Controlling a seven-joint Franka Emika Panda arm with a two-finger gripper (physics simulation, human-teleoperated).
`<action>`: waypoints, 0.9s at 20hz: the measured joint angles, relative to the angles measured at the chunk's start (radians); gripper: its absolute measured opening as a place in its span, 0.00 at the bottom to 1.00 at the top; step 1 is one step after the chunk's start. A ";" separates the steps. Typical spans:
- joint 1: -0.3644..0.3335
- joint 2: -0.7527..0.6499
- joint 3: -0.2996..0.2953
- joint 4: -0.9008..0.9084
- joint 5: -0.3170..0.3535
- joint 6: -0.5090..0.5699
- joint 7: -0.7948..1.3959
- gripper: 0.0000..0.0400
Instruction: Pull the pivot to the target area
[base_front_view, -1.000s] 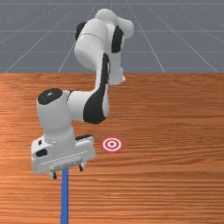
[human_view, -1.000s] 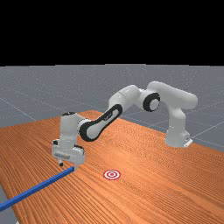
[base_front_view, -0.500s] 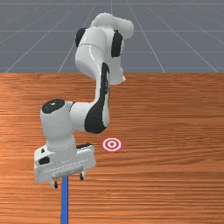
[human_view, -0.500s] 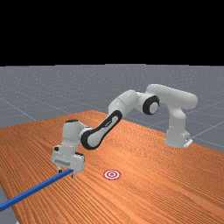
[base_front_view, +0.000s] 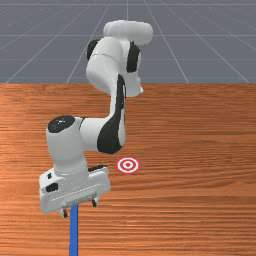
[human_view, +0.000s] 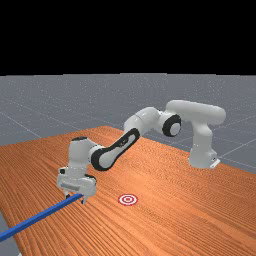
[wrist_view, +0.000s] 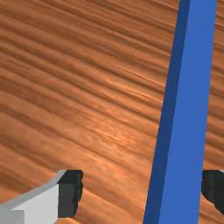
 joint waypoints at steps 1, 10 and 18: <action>0.003 -0.005 0.001 -0.009 0.000 0.004 -0.001 0.61; 0.014 -0.006 -0.008 -0.013 0.005 0.009 0.052 0.24; 0.027 -0.122 -0.013 -0.163 0.007 0.030 0.038 0.24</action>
